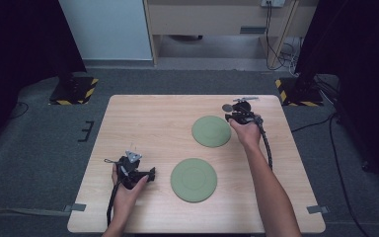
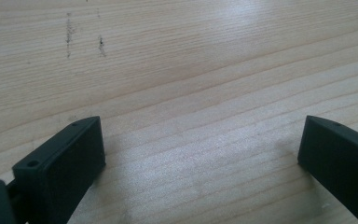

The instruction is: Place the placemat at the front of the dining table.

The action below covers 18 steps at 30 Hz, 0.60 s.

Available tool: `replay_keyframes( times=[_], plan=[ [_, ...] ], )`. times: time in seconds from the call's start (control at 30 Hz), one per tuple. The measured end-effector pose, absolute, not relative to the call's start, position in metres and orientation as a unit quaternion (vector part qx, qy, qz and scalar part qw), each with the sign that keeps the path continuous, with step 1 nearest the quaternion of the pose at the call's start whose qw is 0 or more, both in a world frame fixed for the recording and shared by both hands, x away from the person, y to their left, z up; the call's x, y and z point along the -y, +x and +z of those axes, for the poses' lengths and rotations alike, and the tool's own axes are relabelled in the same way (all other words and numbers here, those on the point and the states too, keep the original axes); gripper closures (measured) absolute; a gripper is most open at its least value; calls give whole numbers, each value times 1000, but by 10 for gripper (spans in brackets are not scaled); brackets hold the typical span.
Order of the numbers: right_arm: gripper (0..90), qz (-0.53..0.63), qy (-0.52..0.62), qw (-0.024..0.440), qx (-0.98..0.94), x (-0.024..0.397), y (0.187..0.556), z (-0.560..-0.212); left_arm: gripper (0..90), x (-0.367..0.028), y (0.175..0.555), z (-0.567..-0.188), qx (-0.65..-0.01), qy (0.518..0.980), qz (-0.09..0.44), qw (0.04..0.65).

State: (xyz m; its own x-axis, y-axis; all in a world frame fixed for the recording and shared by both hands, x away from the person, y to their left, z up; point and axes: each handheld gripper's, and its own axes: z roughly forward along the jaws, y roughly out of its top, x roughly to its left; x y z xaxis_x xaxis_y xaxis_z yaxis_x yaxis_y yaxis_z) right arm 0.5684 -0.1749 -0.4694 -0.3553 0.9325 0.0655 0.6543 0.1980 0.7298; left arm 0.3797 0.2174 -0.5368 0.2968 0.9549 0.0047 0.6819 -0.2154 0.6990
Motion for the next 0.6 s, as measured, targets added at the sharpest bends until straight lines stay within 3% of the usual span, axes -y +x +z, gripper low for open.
replay_keyframes(
  times=[0.37, 0.6],
  plan=[
    [561, 351, 531, 204, -744, 173, 568, -467, 0, -217, 380, -537, -548, 746, 226, 303],
    [416, 358, 532, 193, -743, 171, 569, -469, 0, -217, 380, -537, -548, 746, 226, 302]
  ],
)
